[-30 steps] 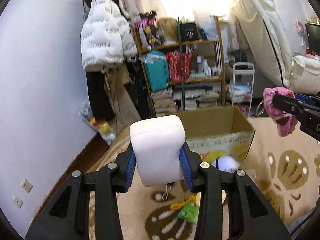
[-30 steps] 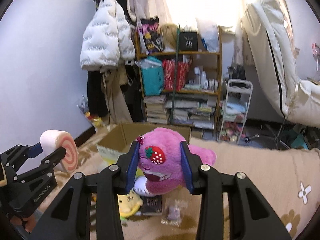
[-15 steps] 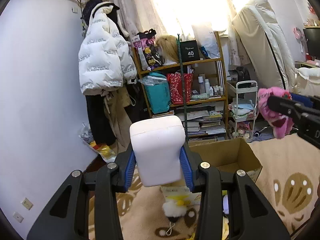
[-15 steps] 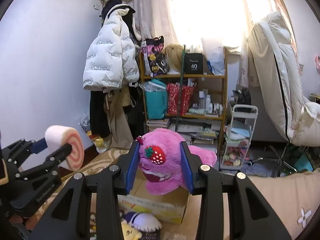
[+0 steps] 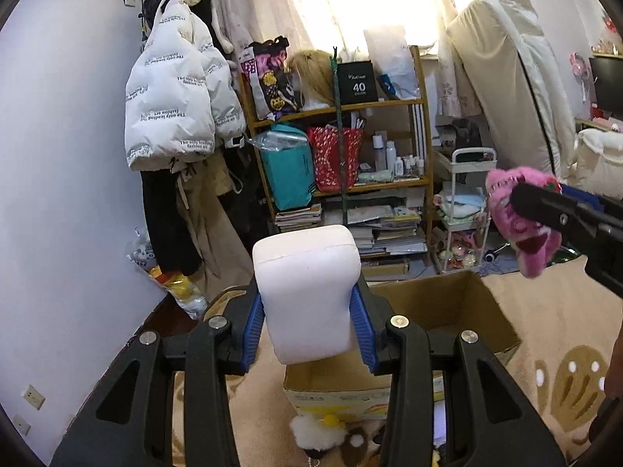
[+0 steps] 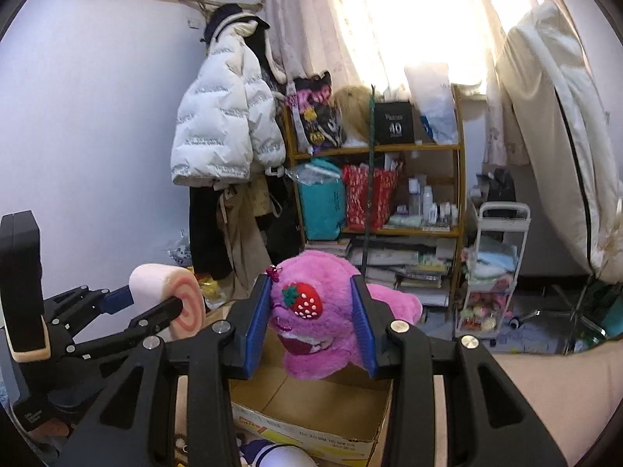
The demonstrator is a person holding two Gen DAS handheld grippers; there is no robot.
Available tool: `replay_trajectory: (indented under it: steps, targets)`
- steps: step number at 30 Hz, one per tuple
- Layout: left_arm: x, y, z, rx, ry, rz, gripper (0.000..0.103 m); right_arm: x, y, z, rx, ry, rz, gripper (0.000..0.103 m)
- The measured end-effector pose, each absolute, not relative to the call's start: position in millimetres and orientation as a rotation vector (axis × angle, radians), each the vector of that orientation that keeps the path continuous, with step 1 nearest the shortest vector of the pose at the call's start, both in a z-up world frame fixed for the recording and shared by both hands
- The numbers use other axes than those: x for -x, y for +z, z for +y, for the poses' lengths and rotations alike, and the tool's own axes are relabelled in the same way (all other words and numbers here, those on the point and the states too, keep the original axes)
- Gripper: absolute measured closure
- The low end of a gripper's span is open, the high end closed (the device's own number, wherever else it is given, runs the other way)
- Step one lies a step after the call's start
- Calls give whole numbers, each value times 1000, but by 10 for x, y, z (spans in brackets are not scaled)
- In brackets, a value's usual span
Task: Organize soft objects
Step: 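Lift the pink block with the left gripper while the right gripper carries the pink bear over the box, then open the left gripper over the box while the right gripper releases the pink bear inside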
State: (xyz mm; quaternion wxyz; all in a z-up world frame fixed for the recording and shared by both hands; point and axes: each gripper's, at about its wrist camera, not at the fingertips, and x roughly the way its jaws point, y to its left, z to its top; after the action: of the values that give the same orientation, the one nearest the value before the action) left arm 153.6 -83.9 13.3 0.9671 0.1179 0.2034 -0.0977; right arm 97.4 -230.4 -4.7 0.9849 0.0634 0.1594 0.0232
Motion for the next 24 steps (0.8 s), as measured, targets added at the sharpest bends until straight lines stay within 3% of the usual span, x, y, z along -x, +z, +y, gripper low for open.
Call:
replay_trajectory:
  steps: [12,24]
  targets:
    - [-1874,-295,-859,-210,-224,532,62,-1305,-562,-2420,-189,74,461,61]
    - [-1948,-535,-913,-229,-248,612,50,-1329,-672,-2282,-142,109,467,59]
